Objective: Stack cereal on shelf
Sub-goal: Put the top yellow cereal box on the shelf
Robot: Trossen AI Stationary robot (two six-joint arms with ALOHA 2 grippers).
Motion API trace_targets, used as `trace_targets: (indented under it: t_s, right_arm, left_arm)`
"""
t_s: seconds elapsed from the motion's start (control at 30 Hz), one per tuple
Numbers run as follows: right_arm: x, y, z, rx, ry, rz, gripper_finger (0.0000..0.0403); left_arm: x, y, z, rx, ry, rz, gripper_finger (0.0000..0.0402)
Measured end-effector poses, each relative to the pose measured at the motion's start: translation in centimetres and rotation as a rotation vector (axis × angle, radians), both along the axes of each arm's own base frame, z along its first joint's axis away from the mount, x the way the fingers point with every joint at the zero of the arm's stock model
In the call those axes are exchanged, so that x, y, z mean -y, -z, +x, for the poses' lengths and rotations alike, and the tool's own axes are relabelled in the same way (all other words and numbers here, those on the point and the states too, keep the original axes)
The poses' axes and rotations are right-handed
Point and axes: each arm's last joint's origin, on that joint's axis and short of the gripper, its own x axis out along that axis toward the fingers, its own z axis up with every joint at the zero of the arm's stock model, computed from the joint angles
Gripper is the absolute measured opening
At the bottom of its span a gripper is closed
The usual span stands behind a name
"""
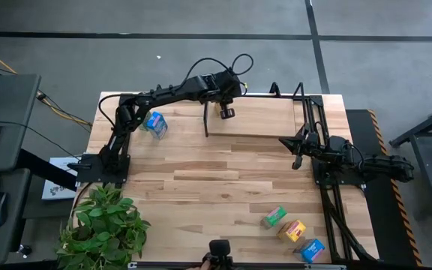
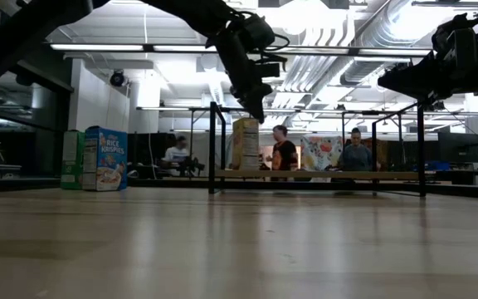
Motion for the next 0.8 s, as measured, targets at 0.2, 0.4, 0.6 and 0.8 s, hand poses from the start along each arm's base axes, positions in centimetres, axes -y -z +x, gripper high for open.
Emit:
trace_targets:
  t_s: [0.2, 0.4, 0.6, 0.8]
  right_arm:
    - [0.0, 0.0, 0.0, 0.0, 0.0, 0.0, 0.0]
    - [0.0, 0.0, 0.0, 0.0, 0.0, 0.0, 0.0]
    - [0.0, 0.0, 0.0, 0.0, 0.0, 0.0, 0.0]
    - [0.0, 0.0, 0.0, 0.0, 0.0, 0.0, 0.0]
  left_arm:
    - [0.0, 0.0, -0.2, -0.021, -0.009, 0.005, 0.0]
    - [0.3, 0.0, -0.3, -0.052, -0.002, 0.012, 0.0]
    - [0.8, 0.0, -0.1, -0.051, 0.006, 0.009, 0.0]
    - [2.1, -0.2, 0.1, -0.079, 0.024, 0.025, 0.0]
